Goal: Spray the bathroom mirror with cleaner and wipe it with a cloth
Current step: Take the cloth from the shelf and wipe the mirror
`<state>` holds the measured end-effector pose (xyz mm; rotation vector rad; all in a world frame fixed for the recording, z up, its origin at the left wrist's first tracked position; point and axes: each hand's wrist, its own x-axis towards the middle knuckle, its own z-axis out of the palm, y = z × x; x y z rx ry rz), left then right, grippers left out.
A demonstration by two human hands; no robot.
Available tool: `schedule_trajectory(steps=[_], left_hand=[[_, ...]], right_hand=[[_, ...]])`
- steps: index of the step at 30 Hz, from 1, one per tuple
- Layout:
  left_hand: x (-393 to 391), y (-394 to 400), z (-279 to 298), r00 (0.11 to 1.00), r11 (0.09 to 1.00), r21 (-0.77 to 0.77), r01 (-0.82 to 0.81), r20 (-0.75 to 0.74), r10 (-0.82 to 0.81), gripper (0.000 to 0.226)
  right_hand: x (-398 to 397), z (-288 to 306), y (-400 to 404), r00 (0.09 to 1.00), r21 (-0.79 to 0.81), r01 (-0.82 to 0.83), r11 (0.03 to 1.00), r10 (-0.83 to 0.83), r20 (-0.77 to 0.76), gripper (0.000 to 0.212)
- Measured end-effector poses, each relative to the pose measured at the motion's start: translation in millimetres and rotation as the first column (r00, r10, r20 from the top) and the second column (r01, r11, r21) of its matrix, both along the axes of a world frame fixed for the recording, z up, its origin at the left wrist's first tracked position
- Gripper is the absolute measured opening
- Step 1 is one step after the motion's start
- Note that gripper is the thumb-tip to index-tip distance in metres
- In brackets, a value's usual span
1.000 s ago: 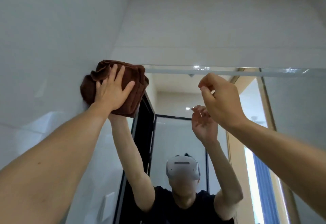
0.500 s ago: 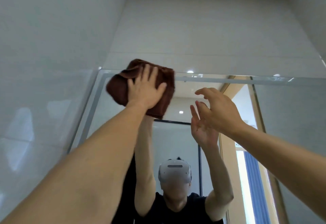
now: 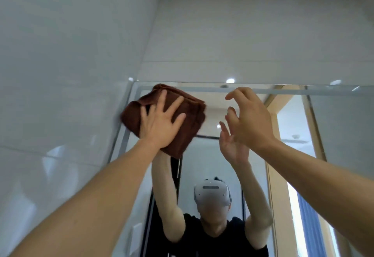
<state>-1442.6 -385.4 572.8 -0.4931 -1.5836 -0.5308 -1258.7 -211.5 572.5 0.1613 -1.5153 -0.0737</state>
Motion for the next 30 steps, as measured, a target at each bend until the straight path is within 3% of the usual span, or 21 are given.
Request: schedule_trajectory(steps=[5, 9, 13, 18, 30], left_hand=[[-11.4, -8.9, 3.7, 0.985, 0.973, 0.216, -0.078, 0.165, 0.043, 0.066], [30.9, 44.6, 21.1, 0.963, 0.948, 0.315, -0.037, 0.265, -0.051, 0.069], [93.7, 143.0, 30.8, 0.994, 0.985, 0.172, 0.018, 0.107, -0.037, 0.068], [175.7, 260.4, 39.3, 0.997, 0.997, -0.021, 0.075, 0.033, -0.074, 0.068], [277.1, 421.4, 49.3, 0.984, 0.927, -0.358, 0.114, -0.085, -0.154, 0.063]], right_hand=[[30.1, -14.2, 42.4, 0.994, 0.072, 0.08, 0.994, -0.085, 0.064, 0.022], [70.9, -23.2, 96.9, 0.99, -0.042, 0.116, 0.992, -0.112, 0.085, 0.025], [108.3, -23.9, 132.1, 0.977, -0.092, 0.168, 0.982, -0.153, 0.15, 0.031], [157.2, -30.9, 181.0, 0.954, -0.167, 0.229, 0.959, -0.187, 0.236, 0.038], [259.2, -38.7, 276.6, 0.874, -0.31, 0.451, 0.837, -0.345, 0.341, 0.042]])
